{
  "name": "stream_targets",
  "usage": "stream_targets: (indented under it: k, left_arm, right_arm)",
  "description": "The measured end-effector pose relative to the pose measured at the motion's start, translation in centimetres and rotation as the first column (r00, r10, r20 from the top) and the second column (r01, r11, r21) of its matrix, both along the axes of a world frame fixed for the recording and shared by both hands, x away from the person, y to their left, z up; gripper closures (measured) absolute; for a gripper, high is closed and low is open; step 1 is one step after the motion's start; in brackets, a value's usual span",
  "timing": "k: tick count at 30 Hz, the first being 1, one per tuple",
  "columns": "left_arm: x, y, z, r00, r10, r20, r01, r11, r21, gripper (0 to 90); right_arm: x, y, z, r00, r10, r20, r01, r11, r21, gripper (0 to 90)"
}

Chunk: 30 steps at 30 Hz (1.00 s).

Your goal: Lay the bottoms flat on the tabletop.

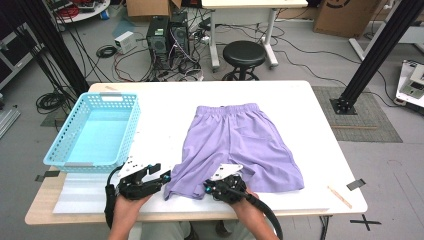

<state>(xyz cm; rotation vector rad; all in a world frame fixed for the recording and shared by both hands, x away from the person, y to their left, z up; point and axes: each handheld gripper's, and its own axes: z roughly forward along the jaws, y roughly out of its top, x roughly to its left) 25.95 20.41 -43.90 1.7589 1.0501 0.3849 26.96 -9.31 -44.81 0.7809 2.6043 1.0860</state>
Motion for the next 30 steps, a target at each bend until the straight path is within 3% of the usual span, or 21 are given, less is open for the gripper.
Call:
stream_targets:
  k: [7,11,13,14,19,22,25,28,30]
  left_arm:
    - [0.0,-0.1,-0.1,1.0,0.003,-0.009,-0.003,1.0,0.008,48.3]
    - [0.1,-0.4,-0.1,0.9998,-0.002,-0.018,0.002,0.9999,0.015,48.3]
    - [0.3,-0.6,-0.3,0.9996,0.001,-0.03,0.0,0.9997,0.024,48.4]
    - [0.3,-0.8,-0.5,0.9993,-0.001,-0.038,0.002,0.9996,0.027,48.6]
    - [0.5,-1.1,-0.8,0.9988,-0.001,-0.048,0.002,0.9995,0.03,49.7]
    - [0.5,-1.0,-0.7,0.9991,0.0,-0.043,0.001,0.9996,0.03,49.6]
    - [0.4,-0.9,-0.6,0.9992,0.005,-0.041,-0.004,0.9997,0.024,49.7]
    - [0.3,-0.7,-0.7,0.9993,0.008,-0.037,-0.007,0.9995,0.03,51.6]
    - [0.2,-0.7,-0.9,0.9989,0.011,-0.045,-0.009,0.9994,0.034,52.1]
  right_arm:
    - [-1.4,-2.8,0.2,0.9999,0.011,-0.001,-0.012,0.9998,-0.015,90.0]
    - [-2.2,-5.1,0.4,0.9999,-0.015,0.006,0.015,0.9989,-0.045,90.0]
    - [-2.4,-6.1,0.8,0.9995,-0.031,0.011,0.031,0.9995,-0.002,89.5]
    - [-2.4,-6.3,1.0,0.999,-0.043,0.013,0.043,0.9988,0.023,82.7]
    - [-2.0,-4.4,1.4,0.9988,-0.05,-0.001,0.05,0.9949,0.087,59.3]
    - [-1.6,-2.3,0.8,0.999,-0.043,-0.007,0.044,0.9966,0.07,53.0]
    - [-1.4,-0.9,-0.1,0.9997,-0.023,0.004,0.023,0.9997,-0.005,63.0]
    - [-1.6,-1.1,-0.1,0.9998,-0.009,0.015,0.009,1.0,-0.004,87.3]
    - [-1.8,-1.5,-0.1,0.9999,0.002,0.017,-0.002,1.0,-0.003,89.9]
